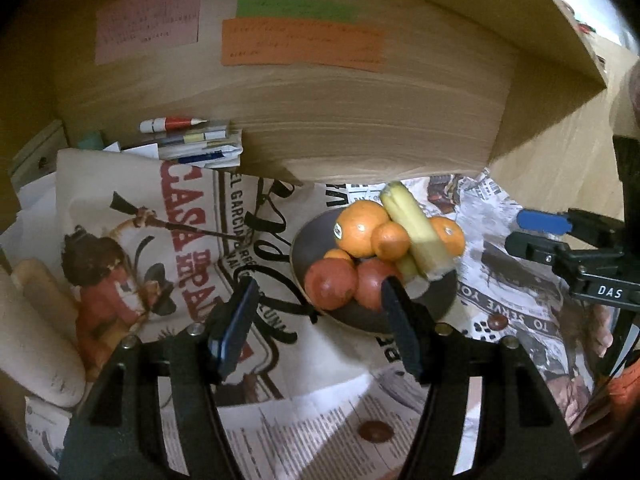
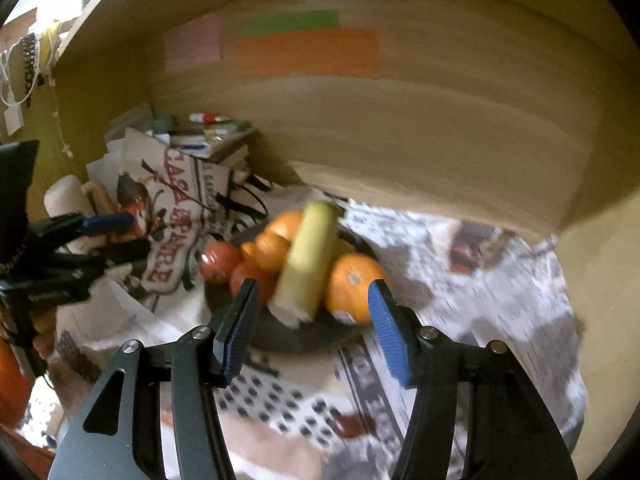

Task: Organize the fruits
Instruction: 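Move the left tool to the small dark red fruit and grasp it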

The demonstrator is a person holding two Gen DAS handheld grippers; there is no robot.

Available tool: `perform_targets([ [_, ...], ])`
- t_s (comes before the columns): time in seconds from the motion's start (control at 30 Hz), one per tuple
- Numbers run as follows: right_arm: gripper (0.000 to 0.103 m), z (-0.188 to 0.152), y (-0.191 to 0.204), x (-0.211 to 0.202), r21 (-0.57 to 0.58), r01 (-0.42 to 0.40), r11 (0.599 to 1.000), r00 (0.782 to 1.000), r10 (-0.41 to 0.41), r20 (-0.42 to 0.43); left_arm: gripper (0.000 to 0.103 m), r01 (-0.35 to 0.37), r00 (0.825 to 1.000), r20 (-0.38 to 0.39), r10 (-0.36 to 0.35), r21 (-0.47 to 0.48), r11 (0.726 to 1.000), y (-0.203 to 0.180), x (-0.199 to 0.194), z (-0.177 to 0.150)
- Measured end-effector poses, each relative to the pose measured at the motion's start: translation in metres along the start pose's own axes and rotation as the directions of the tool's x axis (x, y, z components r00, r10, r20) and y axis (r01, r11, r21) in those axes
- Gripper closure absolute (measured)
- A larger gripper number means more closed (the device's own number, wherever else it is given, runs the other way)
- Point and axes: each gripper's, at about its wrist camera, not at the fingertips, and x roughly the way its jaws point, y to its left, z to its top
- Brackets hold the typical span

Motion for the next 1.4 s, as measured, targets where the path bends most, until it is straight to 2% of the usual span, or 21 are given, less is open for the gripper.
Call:
perform_targets([
  [0.17,0.050,-0.031,-0.017,-0.004,0.050,0.013,0.999,0.999,-0.010,-0.052,0.034,-0.005,1.000,-0.010,0.005,0.002,1.000,-0.008,-0.009,-0.015],
  [0.47,0.050,-0.079,-0.021,0.003,0.095,0.000,0.996,0.992,0.012,-0.128,0.031,0.008,0.995,-0.097,-0.007,0.001,1.000,-0.020,-0.002,-0.056],
  [0.67,0.050,-0.087,-0.020,0.010,0.099,0.003,0.995,0.986,0.013,-0.168,0.031,0.026,0.985,-0.172,-0.024,0.007,1.000,-0.029,0.012,-0.082],
  [0.87,0.050,-0.088,-0.025,0.015,0.091,0.016,0.996,0.981,0.002,-0.195,0.031,0.027,0.978,-0.207,-0.026,0.001,1.000,-0.029,0.023,-0.095],
  [1.03,0.051,-0.086,-0.030,0.023,0.101,0.006,0.995,0.976,0.017,-0.219,0.040,0.038,0.978,-0.203,-0.039,-0.008,0.999,-0.029,0.026,-0.098],
  [1.17,0.051,-0.086,-0.037,0.035,0.141,-0.020,0.990,0.967,0.055,-0.249,0.058,0.045,0.979,-0.199,-0.042,0.010,0.999,-0.033,0.026,-0.098],
  [1.23,0.052,-0.087,-0.036,0.037,0.140,-0.022,0.990,0.964,0.058,-0.258,0.063,0.049,0.979,-0.197,-0.044,0.021,0.999,-0.034,0.026,-0.099],
  [1.3,0.057,-0.088,-0.034,0.038,0.130,-0.028,0.991,0.963,0.061,-0.262,0.067,0.047,0.981,-0.193,-0.039,0.038,0.998,-0.036,0.026,-0.100],
  [1.37,0.067,-0.088,-0.032,0.038,0.108,-0.026,0.994,0.964,0.053,-0.262,0.072,0.055,0.981,-0.191,-0.045,0.046,0.997,-0.035,0.026,-0.100],
  [1.4,0.076,-0.088,-0.031,0.039,0.096,-0.028,0.995,0.963,0.052,-0.265,0.073,0.061,0.980,-0.192,-0.051,0.046,0.997,-0.035,0.025,-0.100],
])
